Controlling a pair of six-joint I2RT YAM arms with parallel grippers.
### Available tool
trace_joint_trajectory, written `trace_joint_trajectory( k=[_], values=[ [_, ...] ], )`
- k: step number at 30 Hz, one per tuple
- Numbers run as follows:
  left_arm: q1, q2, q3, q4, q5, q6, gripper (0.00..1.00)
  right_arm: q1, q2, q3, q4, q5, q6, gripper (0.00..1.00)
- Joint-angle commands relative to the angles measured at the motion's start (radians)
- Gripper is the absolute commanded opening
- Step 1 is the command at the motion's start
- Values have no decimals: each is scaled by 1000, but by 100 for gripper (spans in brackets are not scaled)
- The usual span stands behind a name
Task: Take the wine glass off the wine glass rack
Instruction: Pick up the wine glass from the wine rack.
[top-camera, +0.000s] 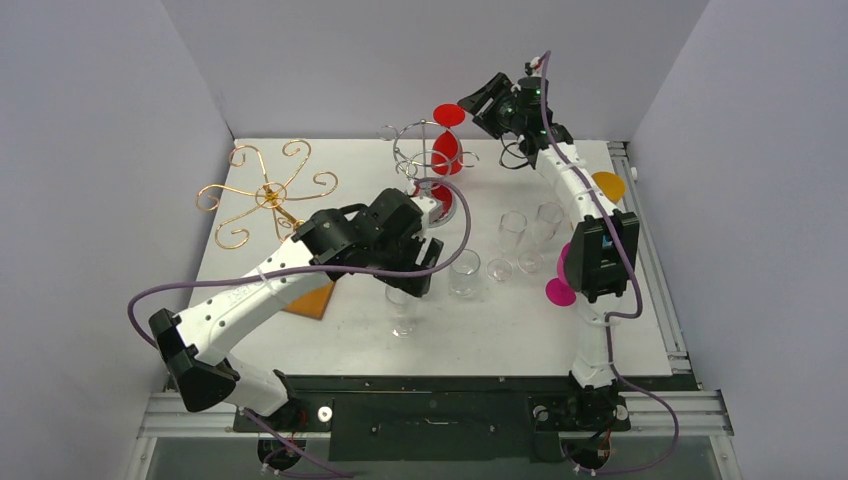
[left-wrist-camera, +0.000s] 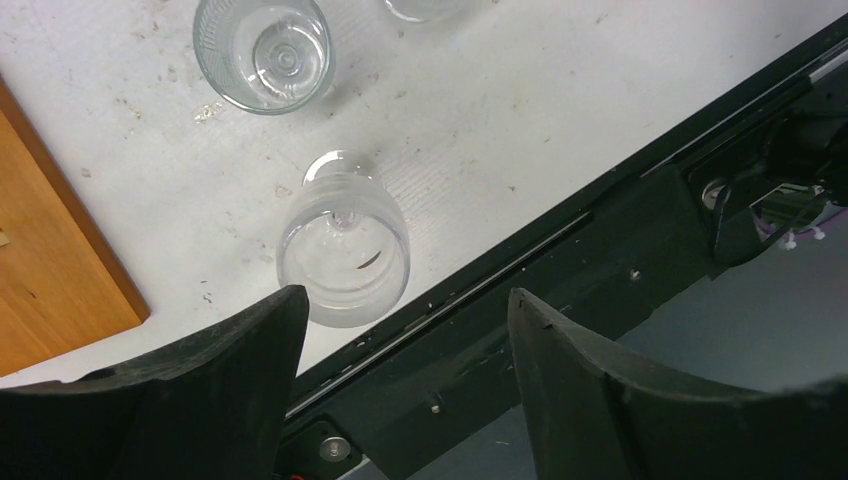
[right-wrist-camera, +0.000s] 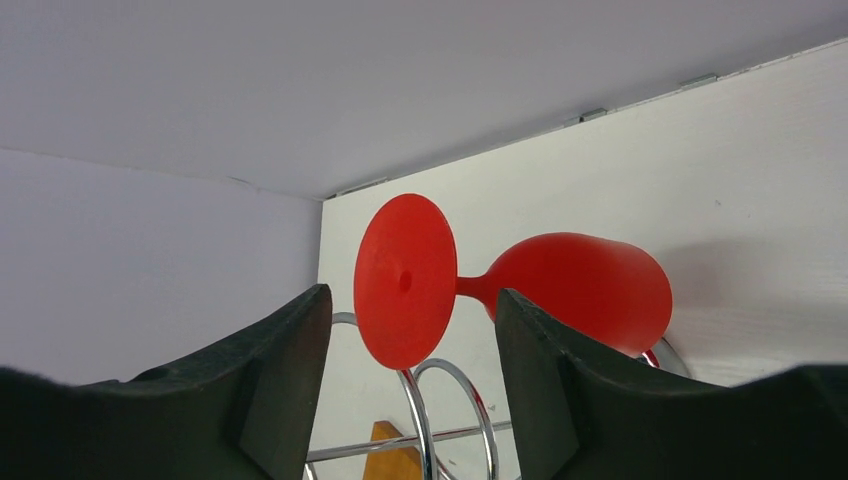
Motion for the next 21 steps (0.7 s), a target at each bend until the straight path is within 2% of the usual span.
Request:
trace_joint_trajectory(
  k=[1, 4, 11, 19, 21],
  values=[
    [25, -36, 108, -62, -7, 15, 70, 21, 31, 82, 61, 30, 27, 55],
    [41, -39, 155, -77, -9, 10, 70, 24, 43, 81, 66, 52, 36, 52],
    [73, -38, 230, -87, -6, 5, 70, 35, 83, 85, 92, 53, 78, 39],
    [86, -35, 261, -82, 4, 4, 70, 33, 95, 58, 134, 56, 136, 21],
    [89, -36, 261, -80, 7, 4, 69, 29, 88, 38, 159, 54, 159, 13]
  ],
)
